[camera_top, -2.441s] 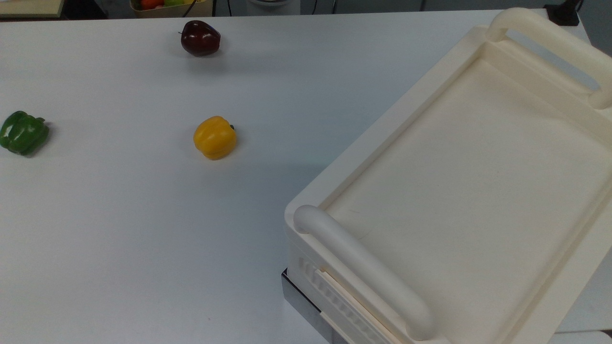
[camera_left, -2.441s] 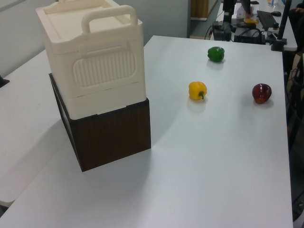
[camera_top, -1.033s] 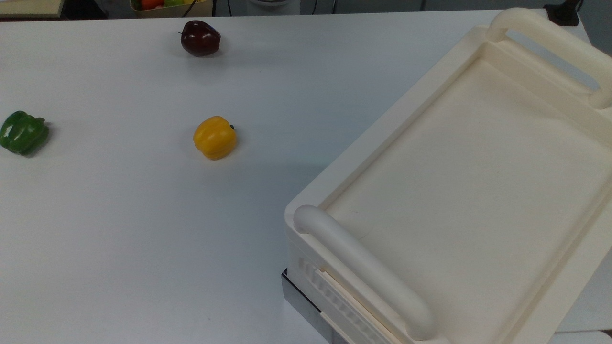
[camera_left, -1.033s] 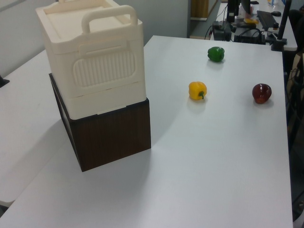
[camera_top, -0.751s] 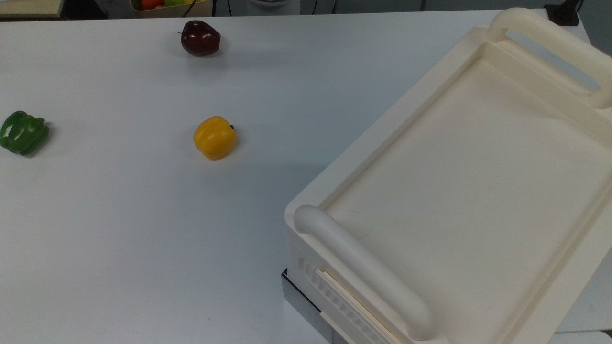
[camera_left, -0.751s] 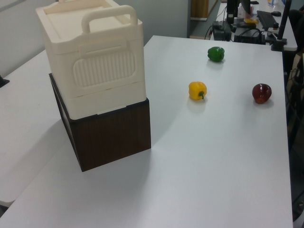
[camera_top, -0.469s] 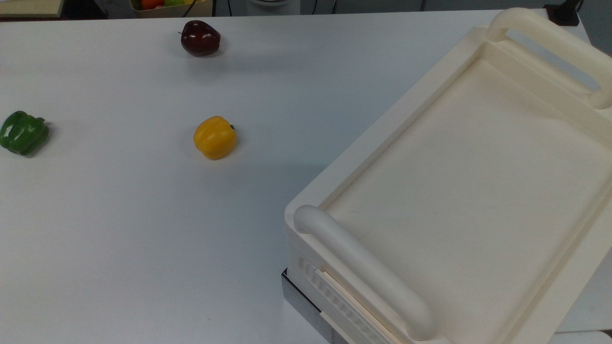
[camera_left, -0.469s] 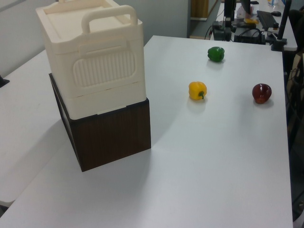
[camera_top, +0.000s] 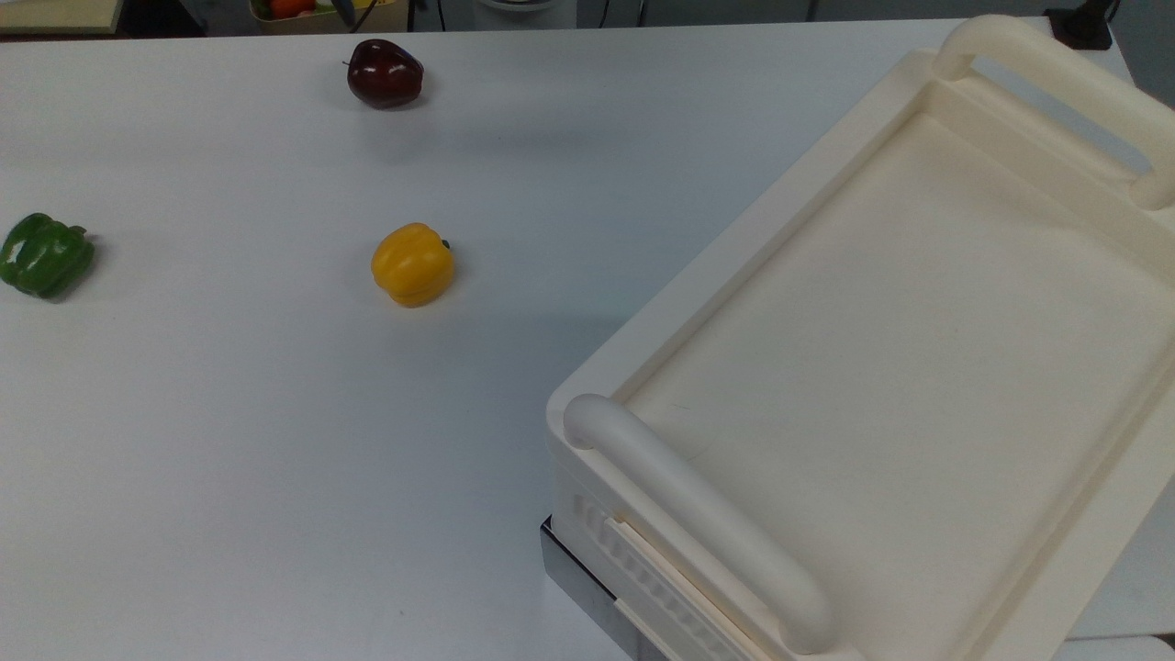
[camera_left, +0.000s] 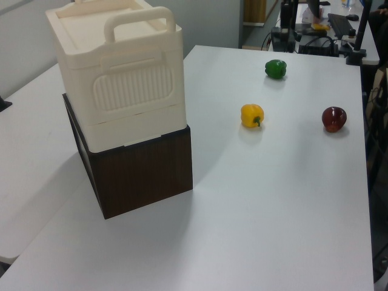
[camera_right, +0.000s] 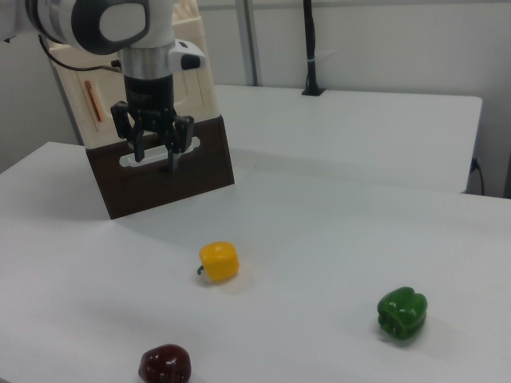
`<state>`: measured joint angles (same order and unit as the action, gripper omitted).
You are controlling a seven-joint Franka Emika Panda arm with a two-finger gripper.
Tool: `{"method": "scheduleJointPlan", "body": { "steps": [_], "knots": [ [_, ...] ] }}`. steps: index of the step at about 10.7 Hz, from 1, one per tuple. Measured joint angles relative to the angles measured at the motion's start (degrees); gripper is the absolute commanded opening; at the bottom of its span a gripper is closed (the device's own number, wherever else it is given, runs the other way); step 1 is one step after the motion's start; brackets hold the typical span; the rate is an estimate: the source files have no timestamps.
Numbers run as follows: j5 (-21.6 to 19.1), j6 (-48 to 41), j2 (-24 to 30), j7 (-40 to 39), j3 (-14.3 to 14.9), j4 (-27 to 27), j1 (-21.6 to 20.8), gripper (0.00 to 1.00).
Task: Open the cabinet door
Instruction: 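Raise the gripper up to the cream cabinet's door edge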
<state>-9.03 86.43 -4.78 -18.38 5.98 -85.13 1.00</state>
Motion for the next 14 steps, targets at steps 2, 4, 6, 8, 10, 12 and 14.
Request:
{"method": "scheduleJointPlan", "body": {
  "steps": [2,4,6,8,10,12,14],
  "knots": [
    [-1.2,8.92,-1.99,-0.27,-0.08,-0.02,-4.3,0.74],
    [-2.61,16.77,-3.59,-0.31,-0.15,0.05,-8.39,0.74],
    [-2.91,21.51,-3.9,-0.28,-0.22,0.11,-13.24,0.66],
    [-2.92,24.38,-3.89,-0.26,-0.25,0.28,-17.6,0.49],
    [-2.91,27.84,-3.89,-0.27,-0.26,0.34,-20.93,0.48],
    [-2.73,31.35,-3.96,-0.29,-0.25,0.34,-22.83,0.48],
    [-1.65,33.92,-4.51,-0.36,-0.25,0.45,-24.45,0.5]
  ]
}}
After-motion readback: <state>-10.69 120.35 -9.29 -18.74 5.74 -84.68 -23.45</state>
